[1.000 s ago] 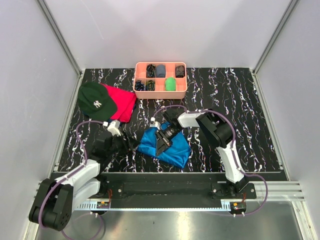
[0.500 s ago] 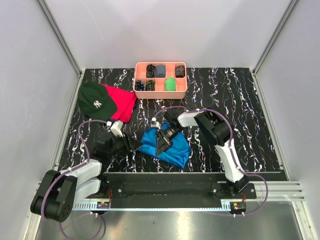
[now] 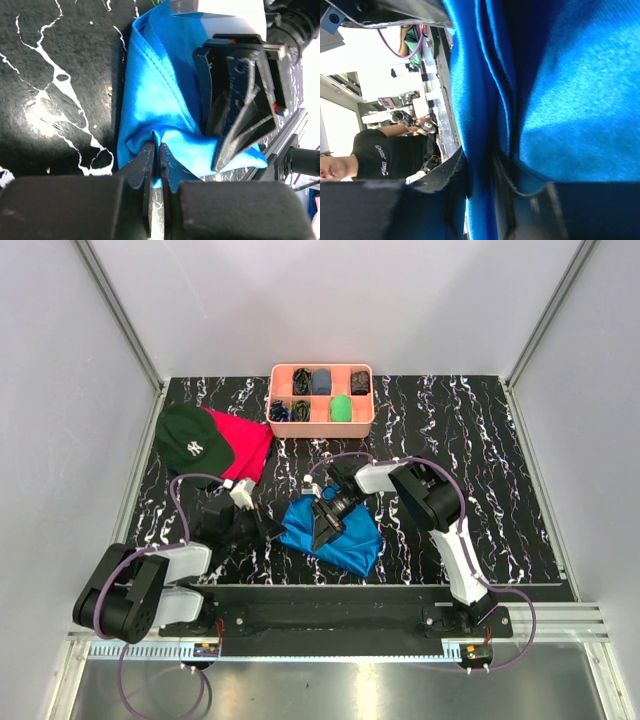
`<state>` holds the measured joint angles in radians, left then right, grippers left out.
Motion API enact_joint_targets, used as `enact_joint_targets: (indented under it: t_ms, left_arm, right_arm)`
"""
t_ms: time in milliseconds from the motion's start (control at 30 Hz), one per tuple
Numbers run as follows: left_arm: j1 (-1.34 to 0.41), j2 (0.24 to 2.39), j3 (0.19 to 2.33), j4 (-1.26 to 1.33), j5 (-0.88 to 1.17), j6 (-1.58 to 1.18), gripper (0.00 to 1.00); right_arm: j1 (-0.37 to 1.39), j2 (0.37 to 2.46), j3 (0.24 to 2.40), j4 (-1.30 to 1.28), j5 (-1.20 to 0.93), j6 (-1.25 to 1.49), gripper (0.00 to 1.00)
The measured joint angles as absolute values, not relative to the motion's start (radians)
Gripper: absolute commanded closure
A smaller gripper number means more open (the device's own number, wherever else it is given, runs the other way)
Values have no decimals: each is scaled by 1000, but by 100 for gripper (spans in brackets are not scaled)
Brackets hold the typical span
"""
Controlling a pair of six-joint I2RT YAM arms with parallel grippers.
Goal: Fold the napkin, place the utensils inside, and roll it up
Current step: Roll the napkin with the utensil
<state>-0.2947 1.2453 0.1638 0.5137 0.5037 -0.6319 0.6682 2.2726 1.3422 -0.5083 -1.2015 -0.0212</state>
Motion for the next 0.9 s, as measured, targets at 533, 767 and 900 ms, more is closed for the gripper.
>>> enact_joint_targets:
  t_ms: [533, 767, 900]
  left_arm:
    - [-299, 1423, 326, 398, 503, -622, 100]
    - [-299, 1430, 336, 389, 506, -622, 100]
    - [-299, 1435, 347, 374, 506, -623, 100]
  right_arm:
    - [669, 2105, 1345, -524, -924, 12, 32]
    - [676, 1929, 1270, -458, -638, -11, 23]
    - [738, 1816, 1203, -402, -474, -44, 21]
